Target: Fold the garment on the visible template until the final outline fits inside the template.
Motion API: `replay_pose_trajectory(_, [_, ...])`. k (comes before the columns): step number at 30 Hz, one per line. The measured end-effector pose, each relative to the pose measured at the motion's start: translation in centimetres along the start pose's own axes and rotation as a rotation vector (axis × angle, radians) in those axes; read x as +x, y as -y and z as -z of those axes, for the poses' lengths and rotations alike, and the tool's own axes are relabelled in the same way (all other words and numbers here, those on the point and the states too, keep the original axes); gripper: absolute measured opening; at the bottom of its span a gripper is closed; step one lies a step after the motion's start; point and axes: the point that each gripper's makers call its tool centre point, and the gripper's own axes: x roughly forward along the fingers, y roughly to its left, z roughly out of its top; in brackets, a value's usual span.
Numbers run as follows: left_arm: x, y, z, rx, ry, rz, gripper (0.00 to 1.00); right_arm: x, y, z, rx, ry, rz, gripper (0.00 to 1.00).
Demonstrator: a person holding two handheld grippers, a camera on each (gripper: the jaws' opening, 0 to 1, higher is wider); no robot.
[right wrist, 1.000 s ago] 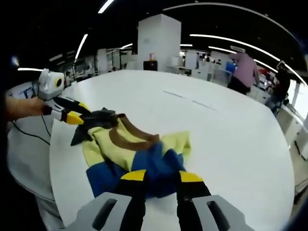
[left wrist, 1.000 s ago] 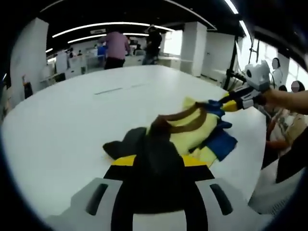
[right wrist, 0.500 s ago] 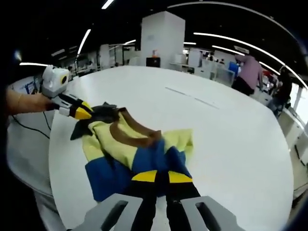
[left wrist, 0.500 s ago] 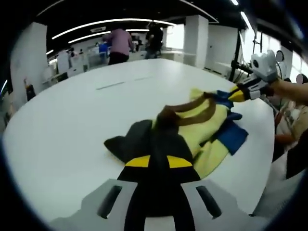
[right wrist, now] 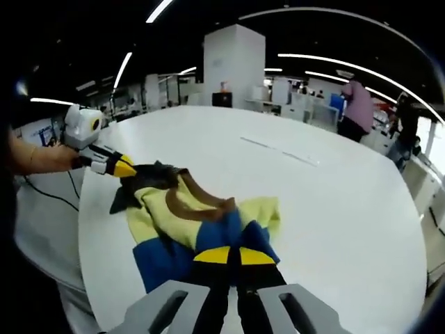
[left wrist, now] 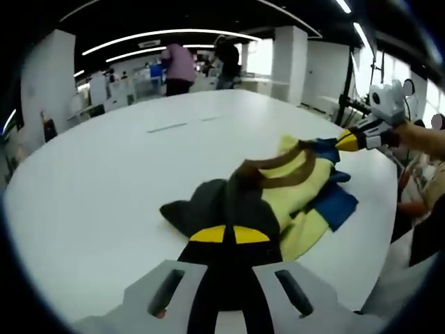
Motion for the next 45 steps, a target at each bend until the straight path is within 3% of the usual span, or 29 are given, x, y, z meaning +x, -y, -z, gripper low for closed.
replay_pose_trajectory(6, [-1.2, 0.2, -2.1, -0.011, 0.048, 0.003, 0.0, -0.8, 0.0, -1.4, -0.016, 0.034, 0.01, 0.0])
replay_pose_trajectory(18, [-2.6, -0.3, -7.4, -0.011, 0.167, 0.001, 0.0, -2.9, 1.7, -6.8, -0.041, 0.144, 0.047, 0.0])
replay_pose_trajectory(21, [-2.5, -0.8, -8.8, -0.048, 0.202, 0.008, 0.0, -2.8, 2.4, -7.8, -0.063, 0.155, 0.064, 0.0])
replay_pose_trajectory(26, [-2.2, -1.7, -11.2, -0.029, 0.239, 0.001, 0.0, -2.1, 3.6, -9.1, -0.079, 0.157, 0.081, 0.0])
replay_pose_trajectory(35, [-0.3, -4.2, -14.7, -0.013, 0.284, -0.048, 0.0, -0.6, 6.4, -11.7, -0.076, 0.189, 0.139, 0.0])
replay_pose_trajectory(45, [3.6, -6.8, -17.0, -0.01, 0.296, -0.105, 0.0, 3.0, 9.9, -13.4, -0.007, 0.221, 0.215, 0.0])
